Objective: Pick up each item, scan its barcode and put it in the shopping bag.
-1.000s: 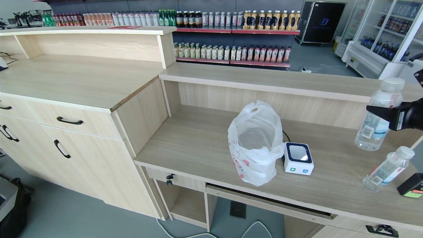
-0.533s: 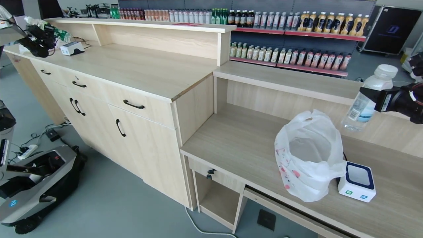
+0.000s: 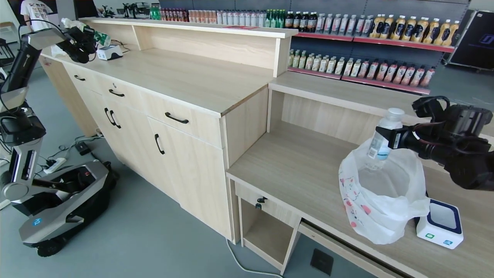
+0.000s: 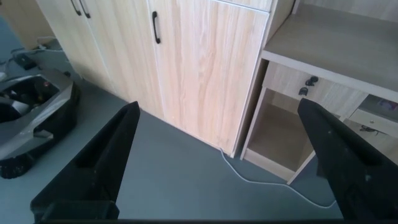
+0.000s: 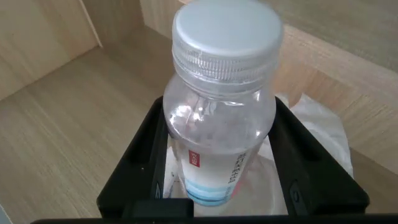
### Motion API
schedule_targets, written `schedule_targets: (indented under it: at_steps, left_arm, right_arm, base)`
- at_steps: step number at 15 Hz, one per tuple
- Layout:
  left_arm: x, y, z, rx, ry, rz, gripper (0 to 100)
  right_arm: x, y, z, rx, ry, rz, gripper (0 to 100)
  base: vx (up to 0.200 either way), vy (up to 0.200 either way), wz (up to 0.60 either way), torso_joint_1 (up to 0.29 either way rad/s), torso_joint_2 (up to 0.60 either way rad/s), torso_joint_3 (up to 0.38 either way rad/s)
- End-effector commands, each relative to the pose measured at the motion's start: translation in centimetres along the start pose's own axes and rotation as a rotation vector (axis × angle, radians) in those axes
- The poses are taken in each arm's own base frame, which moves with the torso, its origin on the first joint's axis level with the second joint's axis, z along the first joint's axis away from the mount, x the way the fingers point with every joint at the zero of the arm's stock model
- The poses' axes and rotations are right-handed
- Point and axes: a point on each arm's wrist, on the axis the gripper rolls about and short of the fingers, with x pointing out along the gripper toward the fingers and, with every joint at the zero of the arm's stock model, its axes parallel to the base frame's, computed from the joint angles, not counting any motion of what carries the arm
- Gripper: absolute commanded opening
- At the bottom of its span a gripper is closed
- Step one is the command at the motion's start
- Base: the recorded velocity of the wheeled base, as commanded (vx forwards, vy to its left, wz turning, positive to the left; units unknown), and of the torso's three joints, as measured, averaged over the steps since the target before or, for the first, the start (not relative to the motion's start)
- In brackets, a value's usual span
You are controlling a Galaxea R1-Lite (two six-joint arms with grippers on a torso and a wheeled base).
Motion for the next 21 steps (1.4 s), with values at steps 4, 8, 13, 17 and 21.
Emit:
schedule_targets:
  at_steps: [4,8,13,17,21]
  left_arm:
    - [0.0,0.0,0.0,0.000,0.002,0.000,100]
    - [0.0,0.0,0.0,0.000,0.002,0.002,100]
    - [0.0,0.0,0.0,0.000,0.002,0.000,100]
    - [0.0,0.0,0.0,0.000,0.002,0.000,100]
    - [0.0,0.0,0.0,0.000,0.002,0.000,100]
  right_arm:
    - [3.2,-0.2,-4.5,0.012,0.047,0.005,0]
    - [4.6,-0.5,-5.9,0.020,0.055,0.005,0]
    - [6.2,-0.3,-8.2,0.016,0.029,0.026,0]
    - [6.8,-0.3,-9.7,0.007,0.018,0.048,0]
    - [6.8,-0.6,-10.1,0.008,0.028,0.043,0]
  base:
    - [0.000,0.000,0.00,0.000,0.00,0.000]
    - [0.000,0.000,0.00,0.000,0.00,0.000]
    - [0.000,0.000,0.00,0.000,0.00,0.000]
    - [0.000,0.000,0.00,0.000,0.00,0.000]
    - [0.000,0.000,0.00,0.000,0.00,0.000]
